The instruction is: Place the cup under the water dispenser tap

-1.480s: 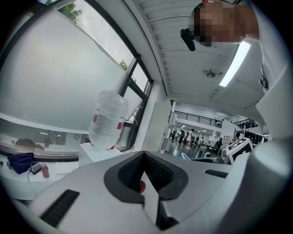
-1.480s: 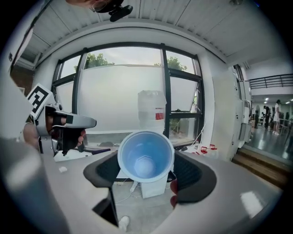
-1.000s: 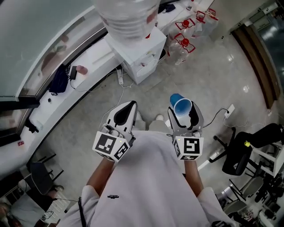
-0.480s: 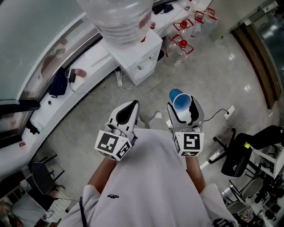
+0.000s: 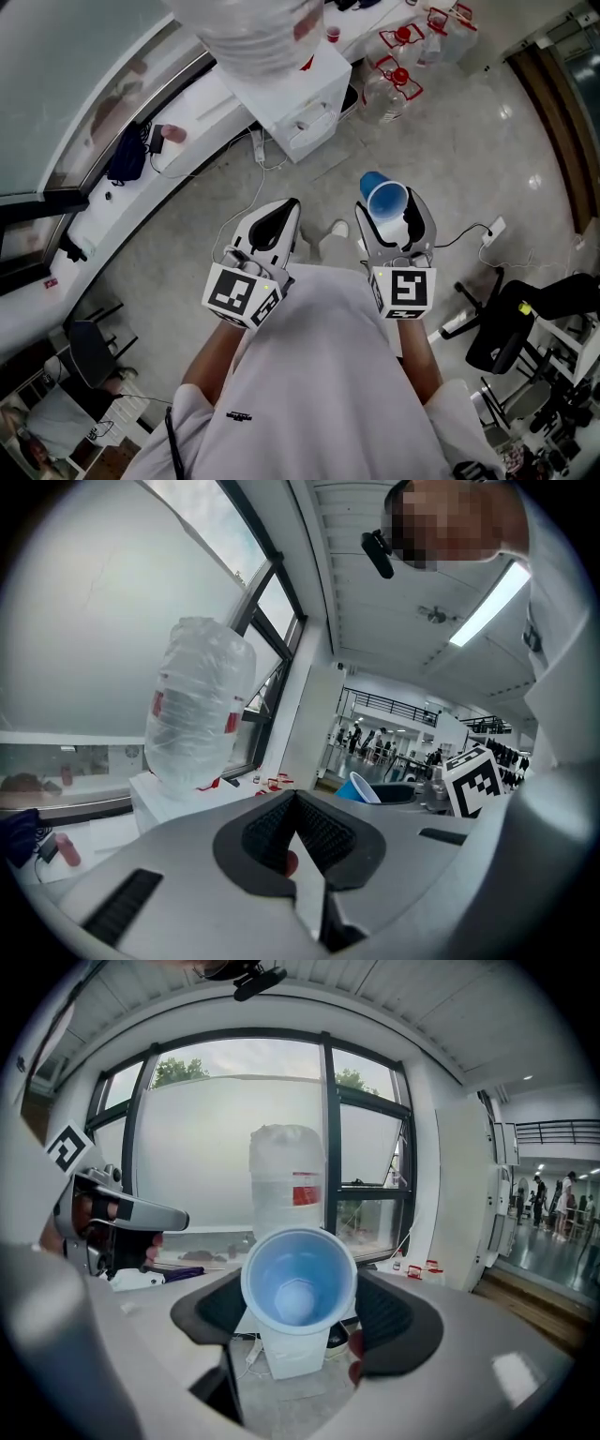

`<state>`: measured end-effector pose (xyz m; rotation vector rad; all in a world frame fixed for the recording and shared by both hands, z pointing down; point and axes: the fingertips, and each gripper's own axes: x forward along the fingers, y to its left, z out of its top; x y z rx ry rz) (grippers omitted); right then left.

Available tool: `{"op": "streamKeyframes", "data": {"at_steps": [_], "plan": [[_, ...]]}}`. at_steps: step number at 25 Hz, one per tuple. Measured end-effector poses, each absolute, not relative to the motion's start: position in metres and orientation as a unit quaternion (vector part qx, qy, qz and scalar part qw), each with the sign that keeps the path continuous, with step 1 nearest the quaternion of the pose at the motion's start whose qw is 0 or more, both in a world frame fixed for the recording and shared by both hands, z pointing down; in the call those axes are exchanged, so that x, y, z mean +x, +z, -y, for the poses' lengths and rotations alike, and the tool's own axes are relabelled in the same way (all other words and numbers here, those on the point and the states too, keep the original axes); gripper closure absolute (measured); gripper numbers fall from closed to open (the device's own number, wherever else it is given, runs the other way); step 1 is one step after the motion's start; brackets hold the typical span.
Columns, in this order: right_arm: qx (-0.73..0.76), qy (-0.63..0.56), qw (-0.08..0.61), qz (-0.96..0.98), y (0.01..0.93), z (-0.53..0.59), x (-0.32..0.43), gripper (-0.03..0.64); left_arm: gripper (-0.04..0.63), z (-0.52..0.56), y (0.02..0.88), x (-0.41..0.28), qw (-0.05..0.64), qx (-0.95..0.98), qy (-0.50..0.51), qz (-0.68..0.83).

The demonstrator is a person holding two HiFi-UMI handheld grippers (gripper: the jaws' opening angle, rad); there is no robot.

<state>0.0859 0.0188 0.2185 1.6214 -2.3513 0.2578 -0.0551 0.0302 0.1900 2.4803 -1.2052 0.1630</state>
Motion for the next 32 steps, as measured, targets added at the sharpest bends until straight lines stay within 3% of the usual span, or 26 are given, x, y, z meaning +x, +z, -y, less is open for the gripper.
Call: {"op": "streamKeyframes", "data": {"at_steps": [32], "plan": [[0.481,0.101,0.178,0.853,0.339,0.064,0.07,0.245,0.589,0.017,0.289,-0.026,0.245,0.839,0.129,0.468]]}}
